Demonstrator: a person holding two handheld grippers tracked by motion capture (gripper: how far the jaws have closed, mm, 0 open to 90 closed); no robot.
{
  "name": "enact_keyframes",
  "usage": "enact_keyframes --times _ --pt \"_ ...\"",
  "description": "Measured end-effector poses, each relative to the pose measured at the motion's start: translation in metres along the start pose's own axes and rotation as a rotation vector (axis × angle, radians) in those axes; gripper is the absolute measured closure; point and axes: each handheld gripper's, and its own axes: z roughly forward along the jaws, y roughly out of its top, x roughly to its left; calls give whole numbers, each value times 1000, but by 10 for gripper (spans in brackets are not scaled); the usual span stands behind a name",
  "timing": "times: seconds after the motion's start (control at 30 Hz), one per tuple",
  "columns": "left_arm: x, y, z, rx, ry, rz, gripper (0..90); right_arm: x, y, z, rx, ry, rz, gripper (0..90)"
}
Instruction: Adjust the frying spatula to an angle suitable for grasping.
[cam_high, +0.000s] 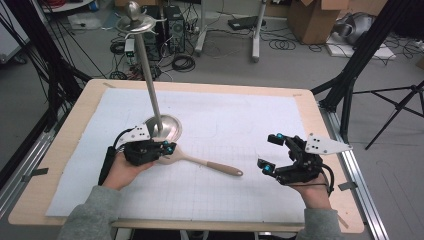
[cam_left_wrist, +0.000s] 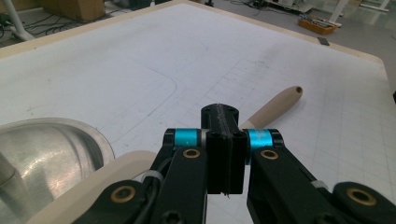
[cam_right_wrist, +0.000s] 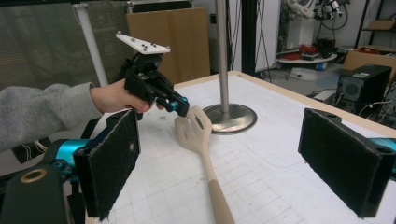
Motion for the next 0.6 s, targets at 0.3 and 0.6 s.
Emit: enact_keyframes --times 0.3,0.6 --pt "5 -3 12 26 12 -4 895 1 0 3 13 8 5 117" --pt "7 -7 21 31 25 -1 896 1 -1 5 16 10 3 117"
